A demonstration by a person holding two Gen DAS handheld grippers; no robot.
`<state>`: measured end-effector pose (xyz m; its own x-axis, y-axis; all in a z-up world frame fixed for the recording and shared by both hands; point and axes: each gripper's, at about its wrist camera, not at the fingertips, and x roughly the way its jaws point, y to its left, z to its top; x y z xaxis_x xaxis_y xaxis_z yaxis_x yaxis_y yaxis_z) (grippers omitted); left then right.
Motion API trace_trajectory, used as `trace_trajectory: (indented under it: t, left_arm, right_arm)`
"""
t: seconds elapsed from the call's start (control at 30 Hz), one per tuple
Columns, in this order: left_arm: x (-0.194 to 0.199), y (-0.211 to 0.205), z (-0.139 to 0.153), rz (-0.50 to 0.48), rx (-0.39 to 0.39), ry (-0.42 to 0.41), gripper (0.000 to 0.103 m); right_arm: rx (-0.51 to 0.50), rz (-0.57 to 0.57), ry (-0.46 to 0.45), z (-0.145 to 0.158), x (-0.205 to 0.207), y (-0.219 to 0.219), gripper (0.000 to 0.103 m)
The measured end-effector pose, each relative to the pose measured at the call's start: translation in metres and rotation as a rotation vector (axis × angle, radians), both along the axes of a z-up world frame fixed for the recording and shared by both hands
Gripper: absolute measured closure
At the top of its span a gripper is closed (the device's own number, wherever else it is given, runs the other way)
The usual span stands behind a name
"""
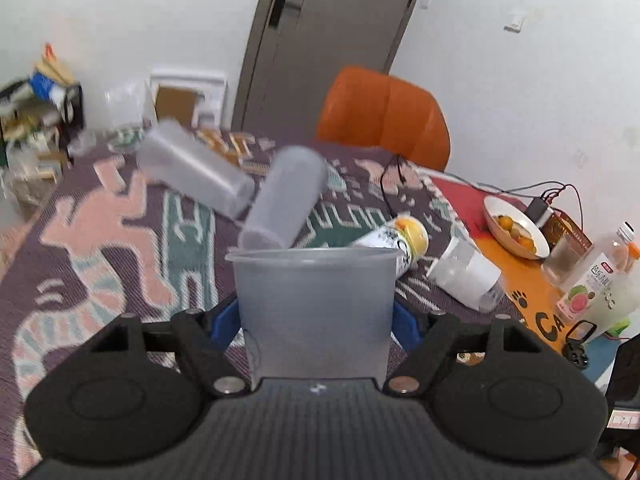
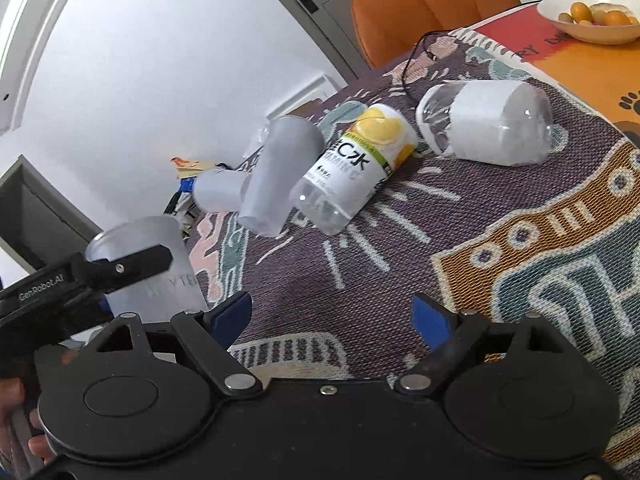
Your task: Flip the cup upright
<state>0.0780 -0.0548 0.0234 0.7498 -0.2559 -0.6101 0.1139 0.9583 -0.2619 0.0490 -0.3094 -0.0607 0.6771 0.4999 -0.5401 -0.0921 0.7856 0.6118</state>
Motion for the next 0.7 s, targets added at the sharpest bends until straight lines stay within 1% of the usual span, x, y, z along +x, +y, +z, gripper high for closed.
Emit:
trace_trajectory:
  t: [0.27, 0.43, 0.5, 0.7]
  left_arm:
    - [-0.023, -0.007, 0.013, 0.035, 0.091, -0.127, 0.028]
    - [-0.035, -0.013, 0.013, 0.068, 0.151, -0.212, 0.028]
    - [-0.039, -0.014, 0.011, 0.078, 0.159, -0.239, 0.028]
    - [-0.045, -0.013, 0.007, 0.078, 0.159, -0.222, 0.028]
  right_arm:
    - [0.003, 0.013, -0.033, 0.008, -0.010, 0.004, 0.016]
    - [0.006, 0.003, -0.035, 0.009, -0.018, 0.003, 0.016]
    - [0.007, 0.004, -0.039, 0.009, -0.021, 0.003, 0.016]
    - [0.010, 0.000, -0.045, 0.010, -0.027, 0.002, 0.016]
